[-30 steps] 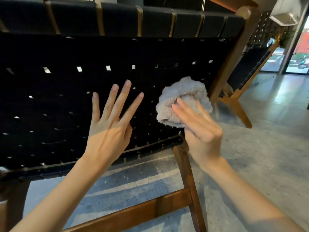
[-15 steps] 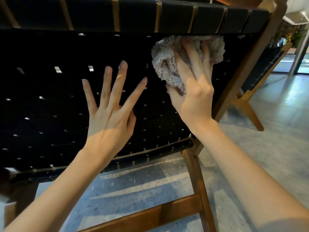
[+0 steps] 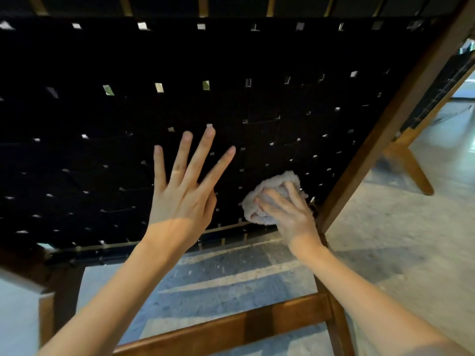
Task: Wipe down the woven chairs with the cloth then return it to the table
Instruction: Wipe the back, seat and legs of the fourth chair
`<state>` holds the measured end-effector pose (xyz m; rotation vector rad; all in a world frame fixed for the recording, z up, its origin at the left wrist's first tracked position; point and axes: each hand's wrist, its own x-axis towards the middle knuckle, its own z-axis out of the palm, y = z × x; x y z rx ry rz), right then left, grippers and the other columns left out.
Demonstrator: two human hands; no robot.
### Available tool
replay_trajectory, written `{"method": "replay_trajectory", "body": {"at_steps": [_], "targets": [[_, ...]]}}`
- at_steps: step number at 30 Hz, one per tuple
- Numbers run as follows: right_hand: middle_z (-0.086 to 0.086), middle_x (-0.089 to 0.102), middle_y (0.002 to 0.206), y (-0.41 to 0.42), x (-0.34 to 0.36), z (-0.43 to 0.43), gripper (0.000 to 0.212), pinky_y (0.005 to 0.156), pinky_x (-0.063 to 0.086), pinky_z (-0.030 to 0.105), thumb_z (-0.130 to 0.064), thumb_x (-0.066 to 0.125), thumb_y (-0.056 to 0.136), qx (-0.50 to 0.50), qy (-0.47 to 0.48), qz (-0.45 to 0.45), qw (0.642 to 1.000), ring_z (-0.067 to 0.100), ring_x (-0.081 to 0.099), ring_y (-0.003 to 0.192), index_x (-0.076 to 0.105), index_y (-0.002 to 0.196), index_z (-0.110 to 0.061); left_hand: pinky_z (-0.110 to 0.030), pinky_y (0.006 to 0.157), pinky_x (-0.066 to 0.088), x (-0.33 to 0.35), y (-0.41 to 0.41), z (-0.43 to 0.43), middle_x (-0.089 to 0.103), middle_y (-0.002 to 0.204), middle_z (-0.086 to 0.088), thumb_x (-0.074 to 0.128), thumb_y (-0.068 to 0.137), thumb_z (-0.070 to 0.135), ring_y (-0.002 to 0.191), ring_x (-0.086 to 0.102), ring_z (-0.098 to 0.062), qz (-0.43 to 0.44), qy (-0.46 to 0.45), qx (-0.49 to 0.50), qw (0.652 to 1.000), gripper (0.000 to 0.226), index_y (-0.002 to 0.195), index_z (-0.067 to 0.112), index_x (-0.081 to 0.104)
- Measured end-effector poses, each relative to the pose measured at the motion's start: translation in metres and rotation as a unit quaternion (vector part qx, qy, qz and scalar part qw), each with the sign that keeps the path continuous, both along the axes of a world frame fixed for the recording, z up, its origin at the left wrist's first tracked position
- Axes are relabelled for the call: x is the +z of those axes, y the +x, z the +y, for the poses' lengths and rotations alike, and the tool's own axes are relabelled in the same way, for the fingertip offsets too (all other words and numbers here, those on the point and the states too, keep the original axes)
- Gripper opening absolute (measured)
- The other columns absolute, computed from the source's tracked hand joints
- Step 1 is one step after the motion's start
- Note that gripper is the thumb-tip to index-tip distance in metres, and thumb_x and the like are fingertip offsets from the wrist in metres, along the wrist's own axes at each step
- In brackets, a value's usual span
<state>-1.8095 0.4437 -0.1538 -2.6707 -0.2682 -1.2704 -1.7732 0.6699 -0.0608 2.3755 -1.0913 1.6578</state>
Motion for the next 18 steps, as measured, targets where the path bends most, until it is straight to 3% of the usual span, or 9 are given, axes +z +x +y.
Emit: {"method": "replay_trajectory", "body": {"at_steps": [2,5,7,9,11,12,14,16,18], "targets": [[0.023,0.044,0.14,-0.006,-0.016,0.001,0.05,0.112,0.017,0.057,0.013,0.049,0.079,0.003,-0.017,0.11,0.994,0.054,0.031,0.133,0.061,0.123,-0.006,-0.057,0.115,-0.007,-0.004,-0.001,0.002,0.0,0.159,-0.01,0.058,0.087,0.01,0.145,-0.007,-0.031,0.01,0.011,0.002,1.0,0.077,0.151,0.024,0.019],[0.028,0.055,0.13,-0.009,-0.007,0.003,0.056,0.11,0.016,0.054,0.025,0.048,0.07,-0.008,-0.018,0.179,0.984,0.052,0.041,0.128,0.066,0.116,0.001,-0.056,0.115,-0.006,-0.005,-0.004,0.004,0.003,0.159,-0.01,0.06,0.084,0.006,0.146,-0.004,-0.032,0.026,0.021,0.001,0.999,0.08,0.151,0.023,0.019],[0.016,0.042,0.146,-0.02,0.008,0.006,0.06,0.117,0.007,0.038,0.022,0.045,0.08,0.003,-0.064,0.196,0.978,0.036,0.027,0.141,0.059,0.13,-0.01,-0.056,0.115,-0.006,-0.002,-0.01,0.007,0.004,0.159,-0.01,0.061,0.084,0.003,0.146,-0.003,-0.031,0.042,0.023,-0.012,0.999,0.081,0.151,0.022,0.02],[0.004,0.035,0.151,-0.038,0.027,0.014,0.059,0.116,0.02,0.032,0.011,0.046,0.087,0.029,-0.091,0.202,0.975,0.027,0.024,0.141,0.052,0.136,-0.02,-0.056,0.115,-0.006,0.002,-0.017,0.012,0.004,0.159,-0.009,0.059,0.084,0.002,0.146,-0.003,-0.03,0.058,0.004,-0.032,0.998,0.079,0.151,0.021,0.021],[0.007,0.054,0.137,-0.06,0.055,0.03,0.055,0.102,0.042,0.042,0.015,0.052,0.082,0.063,-0.091,0.075,0.991,0.039,0.044,0.125,0.061,0.127,-0.013,-0.055,0.116,-0.007,0.008,-0.023,0.018,0.003,0.159,-0.008,0.057,0.086,0.002,0.146,-0.005,-0.029,0.068,-0.024,-0.044,0.996,0.076,0.151,0.02,0.022],[0.008,0.061,0.128,-0.069,0.073,0.04,0.051,0.097,0.046,0.043,0.017,0.055,0.08,0.085,-0.093,-0.029,0.992,0.042,0.051,0.116,0.064,0.123,-0.01,-0.054,0.116,-0.008,0.012,-0.024,0.021,0.003,0.159,-0.008,0.058,0.086,0.002,0.146,-0.006,-0.029,0.063,-0.039,-0.045,0.996,0.076,0.151,0.02,0.023],[0.009,0.062,0.125,-0.078,0.112,0.054,0.044,0.1,0.043,0.036,0.014,0.058,0.085,0.088,-0.083,-0.205,0.971,0.038,0.05,0.112,0.063,0.123,-0.008,-0.055,0.116,-0.007,0.02,-0.026,0.026,0.003,0.158,-0.008,0.061,0.084,0.001,0.146,-0.007,-0.029,0.049,-0.067,-0.038,0.996,0.078,0.15,0.018,0.024],[0.009,0.061,0.127,-0.076,0.151,0.065,0.038,0.103,0.039,0.031,0.008,0.058,0.089,0.062,-0.082,-0.285,0.953,0.034,0.044,0.113,0.064,0.123,-0.008,-0.057,0.115,-0.005,0.026,-0.028,0.029,0.002,0.158,-0.01,0.062,0.083,0.001,0.145,-0.008,-0.028,0.041,-0.091,-0.028,0.995,0.077,0.15,0.017,0.025],[0.009,0.062,0.125,-0.067,0.176,0.074,0.037,0.1,0.039,0.032,0.008,0.059,0.088,0.022,-0.067,-0.306,0.949,0.036,0.047,0.113,0.066,0.121,-0.008,-0.058,0.114,-0.005,0.031,-0.03,0.032,0.004,0.157,-0.014,0.059,0.085,0.002,0.145,-0.01,-0.029,0.039,-0.111,-0.022,0.993,0.074,0.15,0.016,0.026]]}}
